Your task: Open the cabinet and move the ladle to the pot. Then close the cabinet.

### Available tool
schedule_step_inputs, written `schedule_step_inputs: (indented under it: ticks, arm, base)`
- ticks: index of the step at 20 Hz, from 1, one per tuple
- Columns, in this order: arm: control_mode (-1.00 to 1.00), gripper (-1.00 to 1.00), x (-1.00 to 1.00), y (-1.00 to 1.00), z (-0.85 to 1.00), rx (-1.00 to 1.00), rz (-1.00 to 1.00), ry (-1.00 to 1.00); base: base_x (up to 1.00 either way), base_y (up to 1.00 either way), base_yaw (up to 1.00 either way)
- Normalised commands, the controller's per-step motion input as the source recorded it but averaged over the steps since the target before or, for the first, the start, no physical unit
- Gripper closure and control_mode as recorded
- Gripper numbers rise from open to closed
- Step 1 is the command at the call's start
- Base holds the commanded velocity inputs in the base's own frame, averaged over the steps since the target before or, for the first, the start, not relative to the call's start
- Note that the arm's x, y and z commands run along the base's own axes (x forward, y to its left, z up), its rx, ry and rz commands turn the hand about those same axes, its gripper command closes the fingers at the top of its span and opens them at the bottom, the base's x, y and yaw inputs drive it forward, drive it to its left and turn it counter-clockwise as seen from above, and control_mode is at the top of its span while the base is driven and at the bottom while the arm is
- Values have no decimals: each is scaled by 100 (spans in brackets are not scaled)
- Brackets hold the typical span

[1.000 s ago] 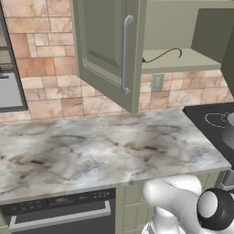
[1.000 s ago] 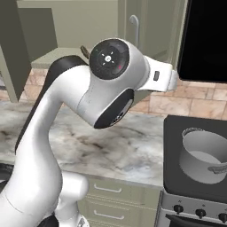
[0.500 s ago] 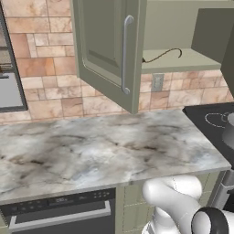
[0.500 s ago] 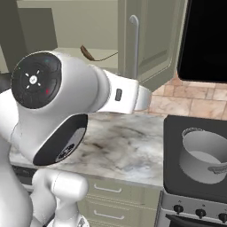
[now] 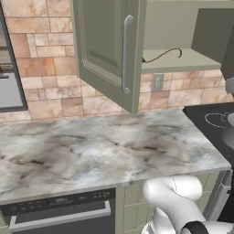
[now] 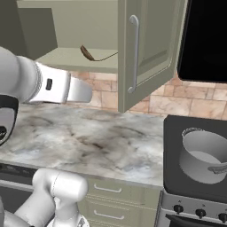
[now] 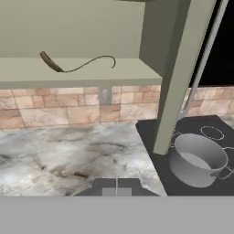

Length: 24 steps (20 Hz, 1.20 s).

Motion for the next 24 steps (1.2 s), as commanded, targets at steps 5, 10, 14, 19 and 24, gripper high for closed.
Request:
schedule_step_inputs:
  ticks: [5, 10, 14, 19, 24]
  arm:
    - [-100, -100, 62, 73, 0, 0, 0, 16]
    - [-100, -100, 78, 24, 0, 0, 0, 12]
    - [-100, -100, 61, -6, 0, 0, 0, 5]
    - [-100, -100, 56, -21, 0, 0, 0, 1]
    - [-100, -100, 70, -22, 0, 0, 1, 0]
  base:
    - [0, 0, 0]
    - [0, 0, 0]
    - [0, 0, 0]
    - [0, 0, 0]
    - [0, 0, 0]
